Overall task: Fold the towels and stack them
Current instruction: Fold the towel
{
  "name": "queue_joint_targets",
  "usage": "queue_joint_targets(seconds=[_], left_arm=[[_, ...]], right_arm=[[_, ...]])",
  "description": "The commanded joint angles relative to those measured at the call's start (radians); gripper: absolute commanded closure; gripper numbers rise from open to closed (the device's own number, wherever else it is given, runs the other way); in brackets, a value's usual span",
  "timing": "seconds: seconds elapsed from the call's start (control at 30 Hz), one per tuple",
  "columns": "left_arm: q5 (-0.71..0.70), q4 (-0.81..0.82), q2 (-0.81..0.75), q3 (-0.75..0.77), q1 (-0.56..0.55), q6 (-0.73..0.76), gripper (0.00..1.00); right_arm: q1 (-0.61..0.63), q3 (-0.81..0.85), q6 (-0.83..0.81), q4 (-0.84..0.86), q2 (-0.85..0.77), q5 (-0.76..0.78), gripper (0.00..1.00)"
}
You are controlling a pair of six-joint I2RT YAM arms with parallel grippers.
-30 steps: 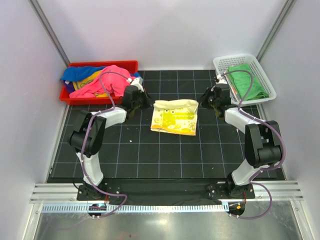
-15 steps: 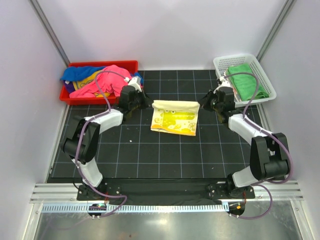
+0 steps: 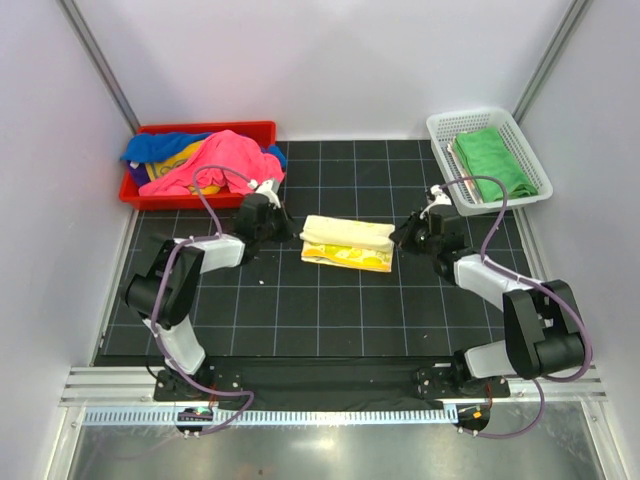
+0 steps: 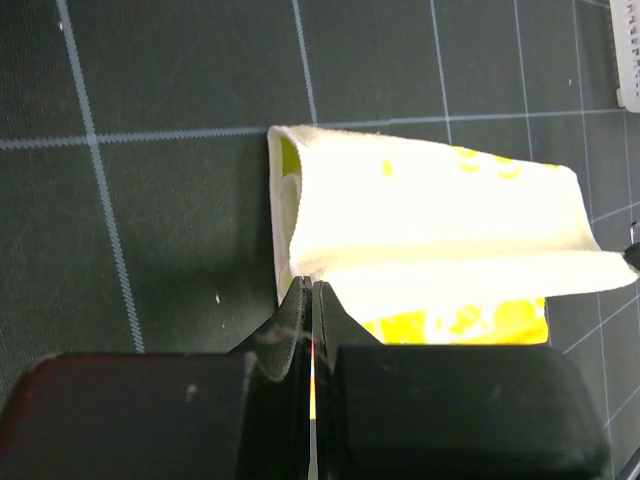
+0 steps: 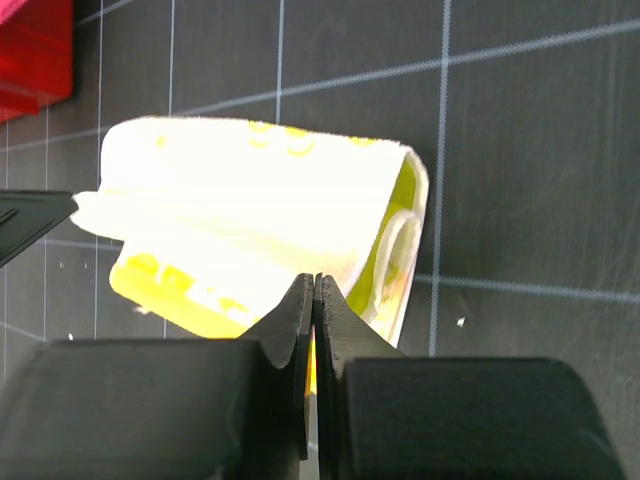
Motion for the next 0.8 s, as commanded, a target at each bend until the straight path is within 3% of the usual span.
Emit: queue_joint_targets(seconds=[0.0,0.77], left_arm=[[0.014,0.08,-0.052,-0.02,0.001,-0.013,1.0],[0.044,0.128,-0.12,-0.139,-0.016,-0.033,1.0]], right_arm=[[0.011,-0.013,0.017,0.07,-0.057,0.035,0.94],[0.039,-0.119,0.04,0.037,-0.154,0.084,0.94]])
